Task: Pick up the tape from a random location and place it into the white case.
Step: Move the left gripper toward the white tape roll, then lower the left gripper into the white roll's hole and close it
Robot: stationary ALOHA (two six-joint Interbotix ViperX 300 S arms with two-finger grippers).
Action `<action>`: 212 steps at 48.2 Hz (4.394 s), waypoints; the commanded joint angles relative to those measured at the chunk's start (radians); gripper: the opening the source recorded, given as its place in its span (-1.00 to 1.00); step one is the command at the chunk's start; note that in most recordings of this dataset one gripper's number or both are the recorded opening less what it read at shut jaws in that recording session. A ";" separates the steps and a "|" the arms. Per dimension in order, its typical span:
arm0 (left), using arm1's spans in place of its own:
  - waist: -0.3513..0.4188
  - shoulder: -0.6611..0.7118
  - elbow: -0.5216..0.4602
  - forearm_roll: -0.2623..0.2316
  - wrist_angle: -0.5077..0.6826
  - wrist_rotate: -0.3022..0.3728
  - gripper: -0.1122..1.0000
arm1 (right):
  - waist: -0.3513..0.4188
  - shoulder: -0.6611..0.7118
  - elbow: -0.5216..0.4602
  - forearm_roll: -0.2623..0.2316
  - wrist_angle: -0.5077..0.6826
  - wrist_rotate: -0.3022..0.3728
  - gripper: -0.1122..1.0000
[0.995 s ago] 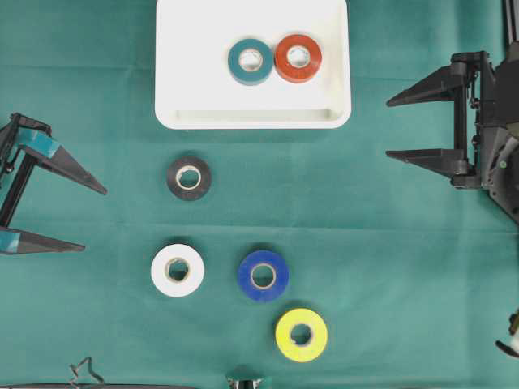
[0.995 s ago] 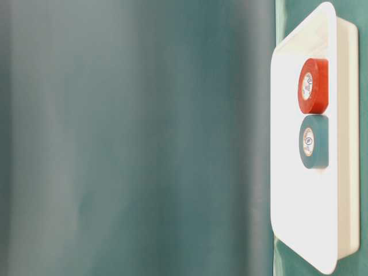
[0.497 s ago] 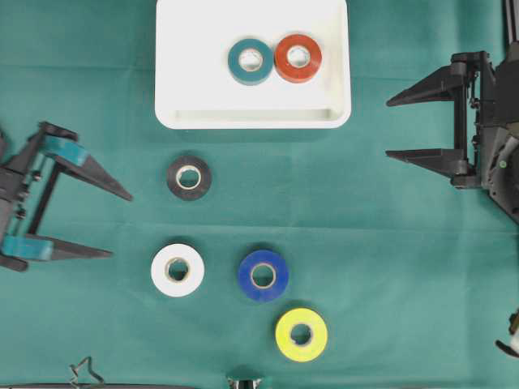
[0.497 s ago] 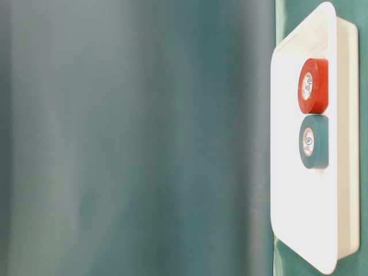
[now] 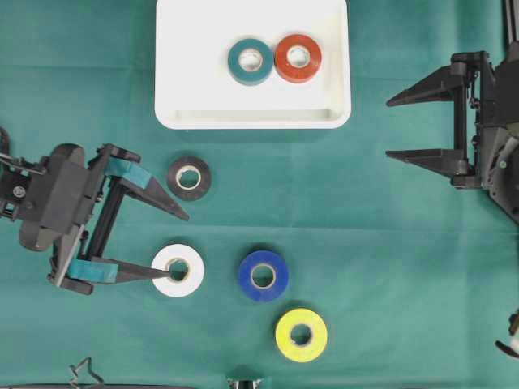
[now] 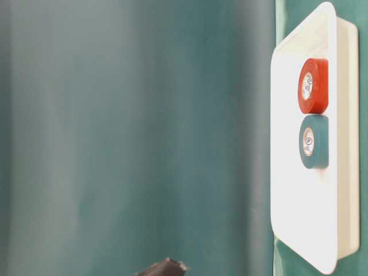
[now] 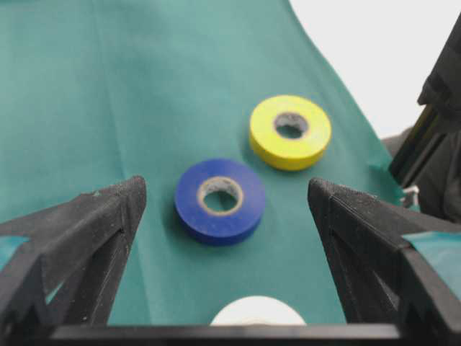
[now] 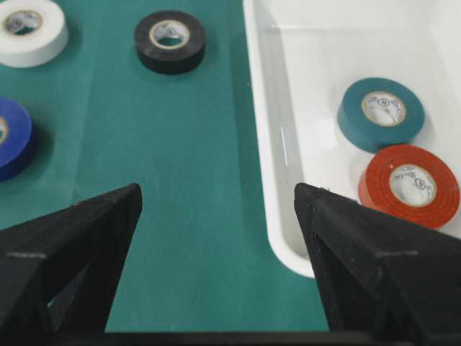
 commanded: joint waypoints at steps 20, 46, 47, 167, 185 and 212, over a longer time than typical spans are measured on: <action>0.000 0.014 -0.129 -0.002 0.221 -0.012 0.95 | 0.002 0.000 -0.029 0.002 -0.003 0.000 0.73; -0.002 0.176 -0.492 0.017 0.922 -0.003 0.95 | 0.003 0.000 -0.032 0.002 0.003 0.000 0.72; -0.002 0.179 -0.503 0.018 0.937 -0.002 0.95 | 0.002 -0.002 -0.032 0.002 0.003 0.000 0.72; -0.020 0.466 -0.336 0.018 0.612 0.029 0.95 | 0.002 0.012 -0.031 -0.005 0.009 -0.006 0.72; -0.009 0.526 -0.284 0.018 0.500 0.029 0.95 | 0.002 0.012 -0.031 -0.006 0.011 -0.006 0.72; 0.012 0.528 -0.293 0.018 0.508 0.028 0.11 | 0.002 0.014 -0.032 -0.006 0.009 -0.006 0.72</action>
